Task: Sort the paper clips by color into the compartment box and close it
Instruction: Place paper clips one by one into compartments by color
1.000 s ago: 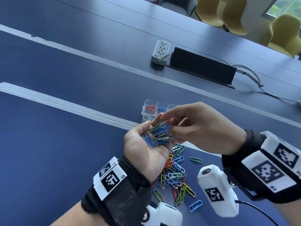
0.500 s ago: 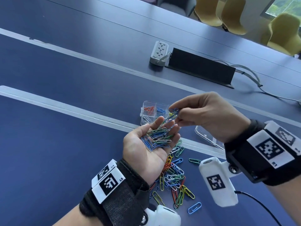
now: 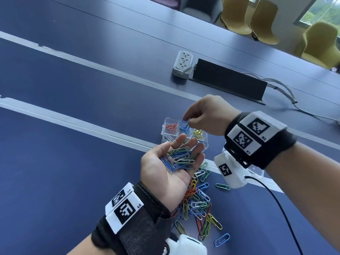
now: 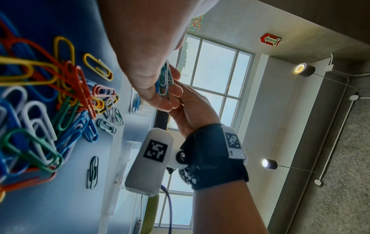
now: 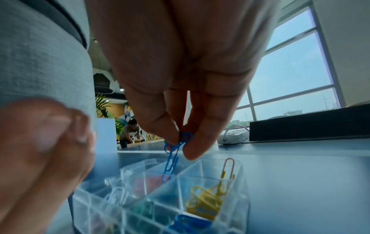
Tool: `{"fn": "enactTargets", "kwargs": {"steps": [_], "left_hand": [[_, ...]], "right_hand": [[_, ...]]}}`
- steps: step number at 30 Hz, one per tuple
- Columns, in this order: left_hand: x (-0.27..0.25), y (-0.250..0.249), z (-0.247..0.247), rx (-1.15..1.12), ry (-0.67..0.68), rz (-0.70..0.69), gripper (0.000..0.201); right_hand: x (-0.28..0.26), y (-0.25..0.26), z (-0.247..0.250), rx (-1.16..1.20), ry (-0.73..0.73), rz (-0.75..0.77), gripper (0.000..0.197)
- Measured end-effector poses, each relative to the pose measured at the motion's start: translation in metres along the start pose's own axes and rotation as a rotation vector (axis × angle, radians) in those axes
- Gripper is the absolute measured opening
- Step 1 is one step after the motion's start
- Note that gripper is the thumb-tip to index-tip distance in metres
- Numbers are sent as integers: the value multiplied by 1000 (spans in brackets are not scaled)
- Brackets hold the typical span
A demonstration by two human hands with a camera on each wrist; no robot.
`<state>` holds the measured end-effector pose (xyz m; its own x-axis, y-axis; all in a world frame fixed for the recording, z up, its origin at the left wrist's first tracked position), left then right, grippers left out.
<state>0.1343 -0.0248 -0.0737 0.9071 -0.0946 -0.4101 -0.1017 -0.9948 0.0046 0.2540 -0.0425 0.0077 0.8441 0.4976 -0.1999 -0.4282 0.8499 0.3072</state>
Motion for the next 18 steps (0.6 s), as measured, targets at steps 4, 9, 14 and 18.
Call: {"fn": "enactTargets", "kwargs": {"steps": [4,9,14,18], "left_hand": [[0,0,0,-6,5,0,34],[0,0,-1,-12,10,0,34],[-1,1,-2,-3,12,3,34],[-1,0,-3,10,17,2,35]], "right_hand": [[1,4,-3,-93,3,34,21],[3,-5,0,10,-25,36,21],[-3,-6,4,37,-66,85,20],[-13,-4,7,28,-87,117,20]]}}
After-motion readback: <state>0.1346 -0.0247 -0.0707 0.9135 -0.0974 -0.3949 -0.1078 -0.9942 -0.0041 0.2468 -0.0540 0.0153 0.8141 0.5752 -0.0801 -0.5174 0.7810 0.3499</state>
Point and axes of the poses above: each hand's wrist, its own x-axis towards the middle knuckle, its own z-axis out of the back of the hand, y = z × x, the point moved 9 cm from there along x, towards the middle knuckle, and after that the axes turned 3 degrees about -x, right-handed, at the moved point
